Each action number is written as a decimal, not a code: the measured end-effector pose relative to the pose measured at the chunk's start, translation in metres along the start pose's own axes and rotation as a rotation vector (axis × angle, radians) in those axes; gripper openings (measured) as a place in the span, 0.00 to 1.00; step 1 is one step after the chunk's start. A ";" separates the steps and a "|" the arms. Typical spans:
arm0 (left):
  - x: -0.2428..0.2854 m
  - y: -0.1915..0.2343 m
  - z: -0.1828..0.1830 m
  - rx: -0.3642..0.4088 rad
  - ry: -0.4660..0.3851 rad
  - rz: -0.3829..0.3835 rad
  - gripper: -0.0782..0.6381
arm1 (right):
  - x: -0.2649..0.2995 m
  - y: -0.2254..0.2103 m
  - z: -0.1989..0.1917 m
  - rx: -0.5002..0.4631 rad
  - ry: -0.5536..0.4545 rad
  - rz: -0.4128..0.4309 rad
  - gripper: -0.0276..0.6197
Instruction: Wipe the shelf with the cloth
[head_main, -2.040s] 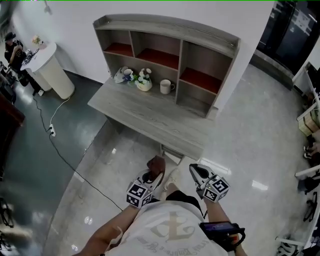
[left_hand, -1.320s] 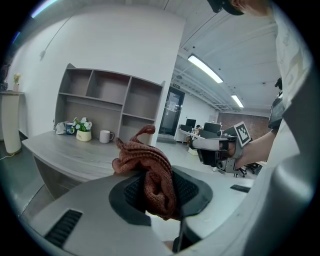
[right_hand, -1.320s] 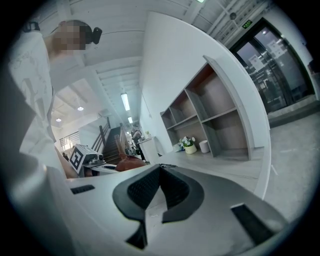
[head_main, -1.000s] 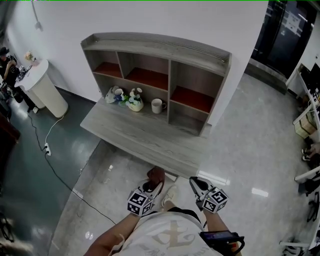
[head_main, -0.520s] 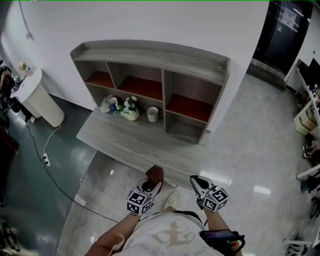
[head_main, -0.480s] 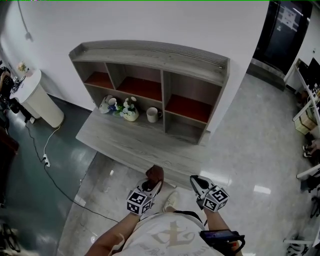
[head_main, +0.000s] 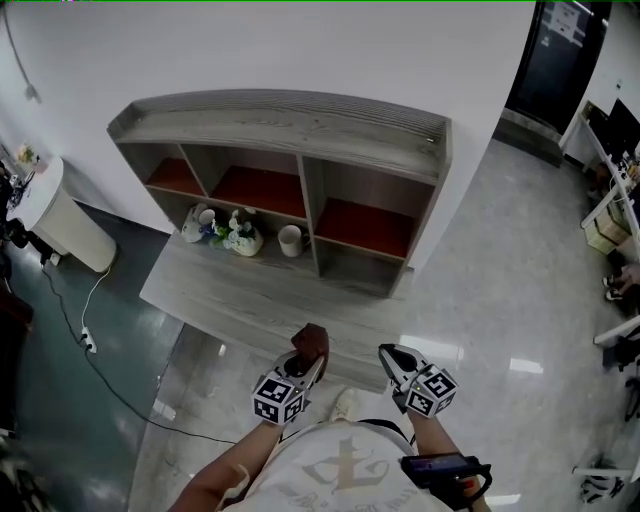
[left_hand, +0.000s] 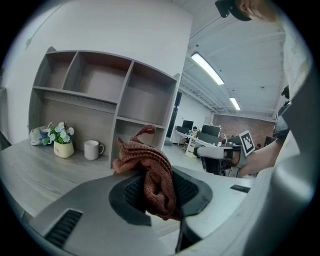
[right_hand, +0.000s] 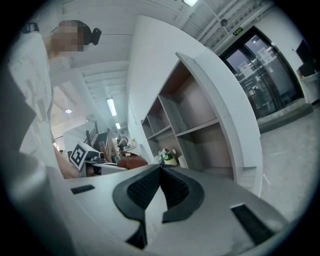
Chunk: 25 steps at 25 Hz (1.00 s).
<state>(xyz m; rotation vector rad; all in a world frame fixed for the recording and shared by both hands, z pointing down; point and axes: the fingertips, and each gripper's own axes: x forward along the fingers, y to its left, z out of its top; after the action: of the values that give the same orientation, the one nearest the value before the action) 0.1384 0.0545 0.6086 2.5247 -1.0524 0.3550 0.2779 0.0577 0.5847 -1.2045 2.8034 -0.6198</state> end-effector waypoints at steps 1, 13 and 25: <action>0.006 0.002 0.006 -0.001 -0.004 -0.005 0.25 | 0.002 -0.005 0.002 0.002 -0.001 -0.003 0.05; 0.065 0.009 0.064 0.054 -0.034 -0.057 0.25 | 0.036 -0.047 0.030 -0.007 -0.033 0.009 0.05; 0.139 0.000 0.160 0.052 -0.090 -0.181 0.25 | 0.044 -0.073 0.049 -0.010 -0.062 0.008 0.05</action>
<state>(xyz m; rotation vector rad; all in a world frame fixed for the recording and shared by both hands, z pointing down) 0.2475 -0.1027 0.5168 2.6795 -0.8472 0.2221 0.3063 -0.0355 0.5719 -1.1923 2.7618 -0.5585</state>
